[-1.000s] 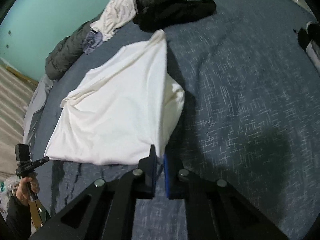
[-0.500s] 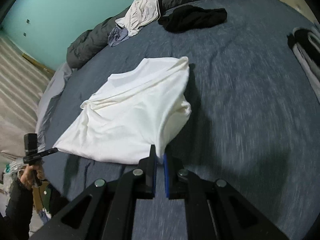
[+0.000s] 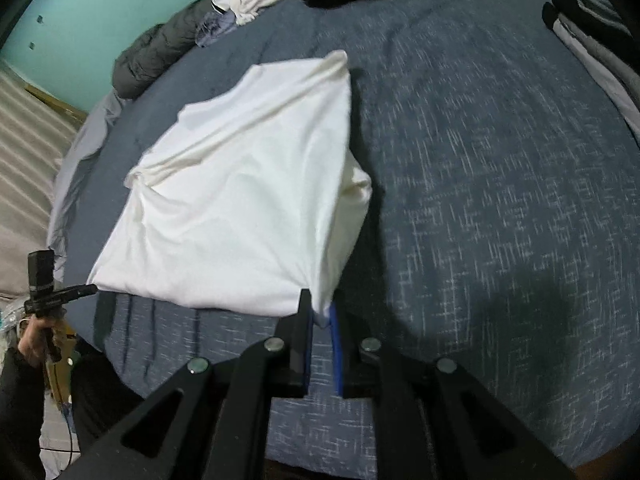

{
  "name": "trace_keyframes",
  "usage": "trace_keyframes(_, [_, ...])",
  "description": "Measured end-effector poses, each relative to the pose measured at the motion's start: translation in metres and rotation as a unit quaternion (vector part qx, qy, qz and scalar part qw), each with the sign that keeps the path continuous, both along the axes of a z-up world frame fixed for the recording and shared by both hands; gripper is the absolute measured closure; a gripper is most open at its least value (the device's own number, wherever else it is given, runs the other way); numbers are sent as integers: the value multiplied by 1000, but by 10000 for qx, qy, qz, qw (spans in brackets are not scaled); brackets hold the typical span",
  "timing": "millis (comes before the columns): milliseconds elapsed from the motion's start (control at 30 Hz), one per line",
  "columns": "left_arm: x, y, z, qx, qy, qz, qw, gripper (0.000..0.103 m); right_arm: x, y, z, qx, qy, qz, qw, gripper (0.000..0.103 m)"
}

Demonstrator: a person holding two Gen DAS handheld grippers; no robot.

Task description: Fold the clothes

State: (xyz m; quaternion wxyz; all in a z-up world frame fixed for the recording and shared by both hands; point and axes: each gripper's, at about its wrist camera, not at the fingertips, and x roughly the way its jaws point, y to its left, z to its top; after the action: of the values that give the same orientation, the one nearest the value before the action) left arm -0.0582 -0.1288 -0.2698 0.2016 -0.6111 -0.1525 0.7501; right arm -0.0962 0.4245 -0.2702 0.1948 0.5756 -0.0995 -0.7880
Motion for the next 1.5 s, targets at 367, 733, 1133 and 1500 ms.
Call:
trace_keyframes(367, [7,7,0,-295,170,12,9994,50,0,-12,2,732,218,239,9968,57])
trace_keyframes(733, [3,27,-19,-524,110,-212,9983,95,-2,-28,-20,951,96,330,9949,90])
trace_keyframes(1133, [4,10,-14,-744,265,-9,9969,98,-9,-4,0,1423,683,-22,9875,101])
trace_keyframes(1500, [7,25,-6,-740,347,-257,9963,97,-10,-19,2,1506,609,-21,9867,91])
